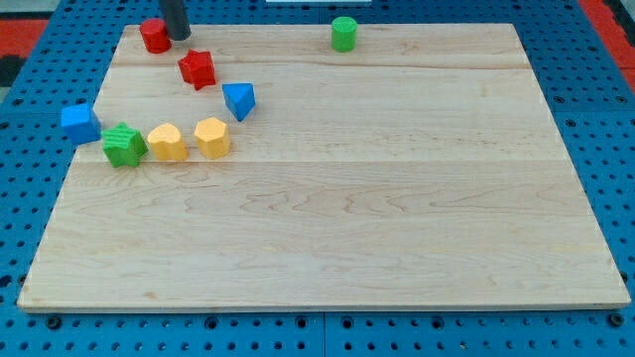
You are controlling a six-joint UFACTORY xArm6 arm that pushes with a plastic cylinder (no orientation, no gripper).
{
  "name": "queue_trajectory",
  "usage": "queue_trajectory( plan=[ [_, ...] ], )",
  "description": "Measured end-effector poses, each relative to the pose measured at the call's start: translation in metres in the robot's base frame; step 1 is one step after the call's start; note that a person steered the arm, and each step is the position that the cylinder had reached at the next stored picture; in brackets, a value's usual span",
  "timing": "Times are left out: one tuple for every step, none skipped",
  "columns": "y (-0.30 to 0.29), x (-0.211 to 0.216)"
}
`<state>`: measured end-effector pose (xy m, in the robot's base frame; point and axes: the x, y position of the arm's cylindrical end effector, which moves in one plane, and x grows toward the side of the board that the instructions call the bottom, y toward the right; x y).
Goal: Place arm in between yellow blocks
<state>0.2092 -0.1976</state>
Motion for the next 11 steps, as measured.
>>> queue_trajectory(
  plan=[
    [0.008,0.015],
    [0.012,0.045],
    [-0.01,0.073],
    [0.012,0.135],
    [0.011,0.169],
    [0.07,0.223],
    [0.115,0.237],
    [0.095,0.239],
    [0.101,0.236],
    [0.084,0.224],
    [0.071,0.225]
  ],
)
